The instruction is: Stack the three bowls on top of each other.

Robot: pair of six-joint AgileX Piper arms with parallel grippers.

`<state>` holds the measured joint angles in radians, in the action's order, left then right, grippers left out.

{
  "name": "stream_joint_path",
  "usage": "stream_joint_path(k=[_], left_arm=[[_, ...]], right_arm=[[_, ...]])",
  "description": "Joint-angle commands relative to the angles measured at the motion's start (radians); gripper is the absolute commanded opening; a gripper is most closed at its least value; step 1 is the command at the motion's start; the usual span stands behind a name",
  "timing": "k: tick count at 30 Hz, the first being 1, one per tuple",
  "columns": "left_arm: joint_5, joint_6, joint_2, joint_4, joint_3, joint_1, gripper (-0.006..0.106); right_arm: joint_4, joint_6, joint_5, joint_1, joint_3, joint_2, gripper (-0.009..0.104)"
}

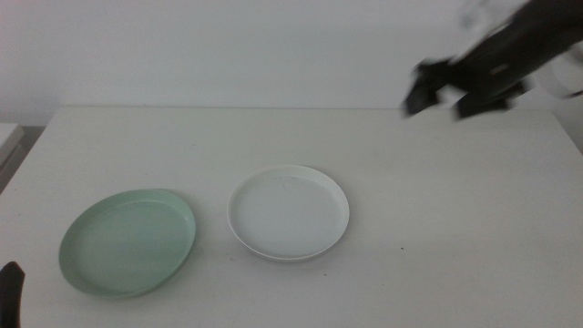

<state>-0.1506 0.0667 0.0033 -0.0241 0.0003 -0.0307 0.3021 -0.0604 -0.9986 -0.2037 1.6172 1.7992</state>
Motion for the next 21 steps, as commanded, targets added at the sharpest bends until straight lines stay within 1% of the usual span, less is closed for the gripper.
stream_joint_path(k=[1, 3, 7, 11, 13, 17, 21], left_arm=[[0.011, 0.009, -0.003, -0.005, 0.0, 0.0, 0.094], [0.011, 0.009, -0.003, -0.005, 0.0, 0.0, 0.094], [0.011, 0.009, -0.003, -0.005, 0.0, 0.0, 0.094], [0.011, 0.009, -0.003, -0.005, 0.0, 0.0, 0.094], [0.011, 0.009, -0.003, -0.005, 0.0, 0.0, 0.094], [0.011, 0.009, -0.003, -0.005, 0.0, 0.0, 0.094], [0.011, 0.009, -0.003, -0.005, 0.0, 0.0, 0.094]], right_arm=[[-0.009, -0.028, -0.012, 0.05, -0.047, -0.131, 0.085], [-0.009, -0.04, 0.003, 0.077, -0.116, -0.239, 0.085], [-0.011, -0.132, 0.023, 0.093, -0.259, -0.483, 0.085], [0.015, -0.187, 0.053, 0.093, -0.402, -0.695, 0.085], [0.017, -0.196, 0.056, 0.093, -0.46, -0.777, 0.085], [0.02, -0.203, 0.049, 0.093, -0.519, -0.906, 0.085], [0.021, -0.203, 0.057, 0.093, -0.523, -0.962, 0.085]])
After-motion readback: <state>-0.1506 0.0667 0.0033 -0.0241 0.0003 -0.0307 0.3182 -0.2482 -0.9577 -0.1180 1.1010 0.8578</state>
